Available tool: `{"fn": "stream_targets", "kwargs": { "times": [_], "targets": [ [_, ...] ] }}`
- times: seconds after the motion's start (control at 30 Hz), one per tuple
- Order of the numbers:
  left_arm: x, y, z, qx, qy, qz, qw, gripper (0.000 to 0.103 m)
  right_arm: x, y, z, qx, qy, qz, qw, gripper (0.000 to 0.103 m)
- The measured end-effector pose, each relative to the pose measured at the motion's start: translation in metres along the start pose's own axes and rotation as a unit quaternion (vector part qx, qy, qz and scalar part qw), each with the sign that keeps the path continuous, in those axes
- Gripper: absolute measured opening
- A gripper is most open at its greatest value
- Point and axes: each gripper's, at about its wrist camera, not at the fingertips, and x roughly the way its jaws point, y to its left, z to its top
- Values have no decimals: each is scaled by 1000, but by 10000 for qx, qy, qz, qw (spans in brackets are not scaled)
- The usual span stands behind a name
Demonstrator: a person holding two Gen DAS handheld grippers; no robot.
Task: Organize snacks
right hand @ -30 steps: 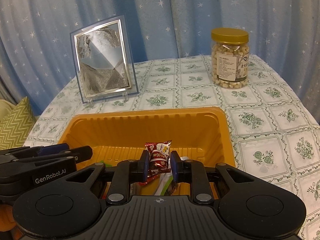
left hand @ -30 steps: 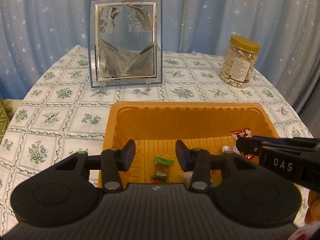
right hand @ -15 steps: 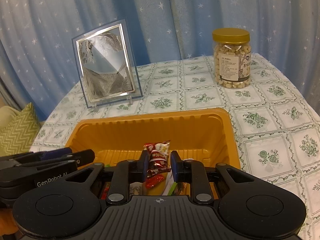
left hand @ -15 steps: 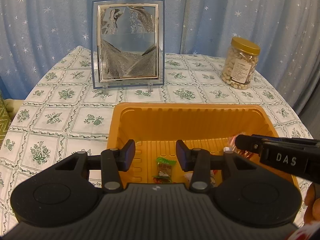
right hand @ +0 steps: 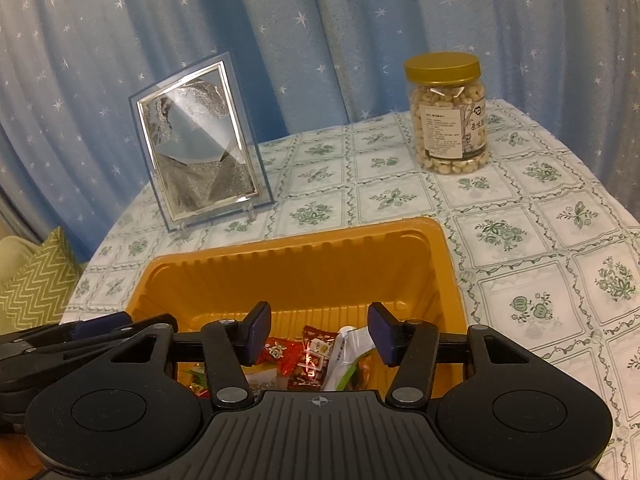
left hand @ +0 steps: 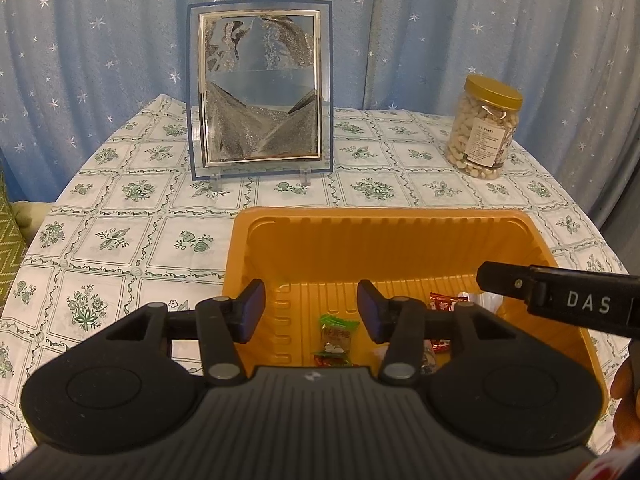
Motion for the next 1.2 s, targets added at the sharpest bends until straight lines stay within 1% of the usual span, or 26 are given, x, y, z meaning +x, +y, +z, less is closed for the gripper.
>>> {"fn": "stream_targets", "kwargs": {
  "times": [0.13,0.2,0.27,0.37,0.47,0.53,0.6,0.73,0.8,0.87,0.93,1.03,1.2],
  "targets": [
    [-1,0,0,8,-25,39,10000,53,-2,-1,0,-41,-23,-43,10000,54],
    [-2,1,0,15,-39,60,10000,58,-2,-2,0,-45,-26,-51,10000,54],
    [-4,1,0,19,-58,80,9999,62,-3,-3,0,-65,-22,-54,10000,54],
    [-6,1,0,47,-66,104,9999,63,-5,-5,0,-112,-29,-64,9999,54],
    [-10,2,-1,73,-82,136,9998,71,-9,-6,-1,-159,-63,-101,9998,54],
    [-12,3,-2,102,-105,164,9998,75,-12,-7,-1,-192,-71,-119,9997,57],
    [-16,2,-3,139,-146,197,9996,83,-15,-6,-3,-241,-69,-136,9996,68],
    [-24,-2,-7,231,-217,293,9991,90,-23,-4,-7,-372,-80,-121,9992,70],
    [-30,-3,-8,266,-275,339,9987,96,-27,-4,-10,-403,-83,-124,9991,71],
    [-35,-3,-10,311,-320,415,9981,98,-31,-5,-14,-436,-81,-158,9989,72],
    [-41,-3,-14,326,-345,438,9979,102,-37,-8,-18,-433,-67,-204,9988,73],
    [-50,0,-21,255,-343,404,9983,103,-44,-11,-23,-394,-41,-187,9990,75],
    [-70,-1,-36,297,-395,373,9981,103,-61,-10,-34,-443,-45,-192,9988,81]
  ]
}}
